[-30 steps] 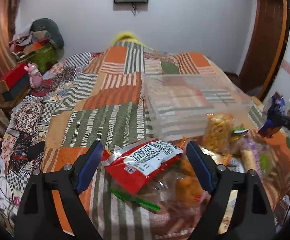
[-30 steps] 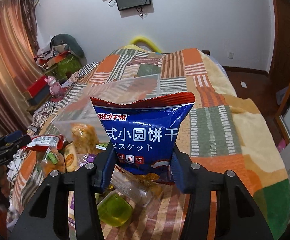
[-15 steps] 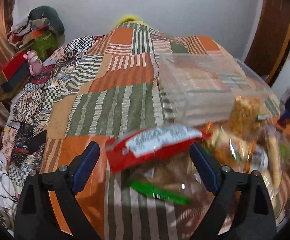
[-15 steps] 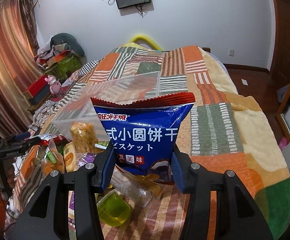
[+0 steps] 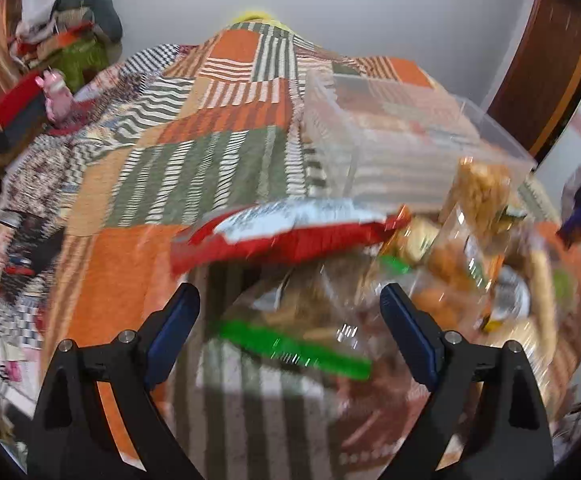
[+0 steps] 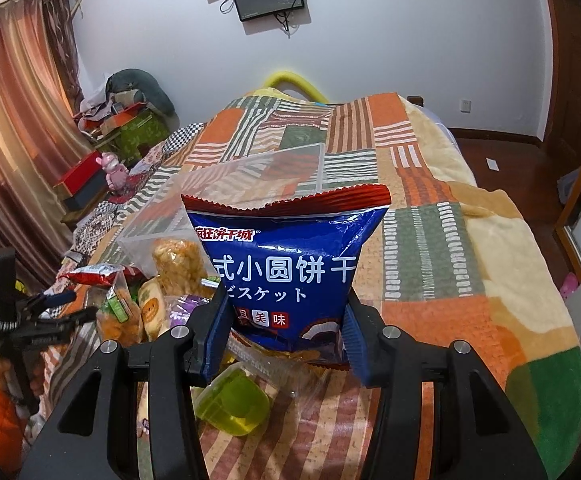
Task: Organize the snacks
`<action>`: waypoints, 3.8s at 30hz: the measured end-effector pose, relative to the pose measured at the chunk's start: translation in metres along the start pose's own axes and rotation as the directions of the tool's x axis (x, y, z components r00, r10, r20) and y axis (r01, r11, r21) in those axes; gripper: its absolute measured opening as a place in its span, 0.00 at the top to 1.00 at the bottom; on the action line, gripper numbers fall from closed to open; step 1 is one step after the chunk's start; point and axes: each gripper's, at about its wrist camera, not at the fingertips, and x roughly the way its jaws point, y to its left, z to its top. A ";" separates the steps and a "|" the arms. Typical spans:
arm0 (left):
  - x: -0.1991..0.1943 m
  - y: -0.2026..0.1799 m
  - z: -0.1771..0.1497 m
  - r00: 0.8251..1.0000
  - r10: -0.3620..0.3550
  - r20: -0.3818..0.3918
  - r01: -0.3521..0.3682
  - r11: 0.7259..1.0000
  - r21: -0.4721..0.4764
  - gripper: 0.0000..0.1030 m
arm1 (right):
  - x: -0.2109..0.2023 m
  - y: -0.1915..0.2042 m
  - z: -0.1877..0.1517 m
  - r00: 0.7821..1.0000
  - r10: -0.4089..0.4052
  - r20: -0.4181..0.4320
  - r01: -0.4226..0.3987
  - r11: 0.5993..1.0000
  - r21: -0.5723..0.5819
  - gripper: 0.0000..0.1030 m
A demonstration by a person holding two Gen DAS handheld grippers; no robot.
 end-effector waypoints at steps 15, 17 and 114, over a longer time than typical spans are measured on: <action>0.023 -0.022 -0.015 1.000 0.006 -0.020 -0.005 0.999 0.037 0.31 | 0.006 0.003 -0.002 1.000 0.013 -0.016 -0.014 1.000 -0.003 0.55; 0.010 -0.024 -0.018 1.000 0.018 0.005 -0.018 0.999 0.049 0.34 | 0.004 0.003 -0.002 1.000 0.016 -0.013 -0.016 1.000 -0.005 0.55; -0.005 -0.099 0.115 0.985 -0.051 0.166 0.027 0.989 0.142 0.32 | 0.069 0.032 0.068 0.999 0.005 -0.039 -0.011 0.988 -0.157 0.31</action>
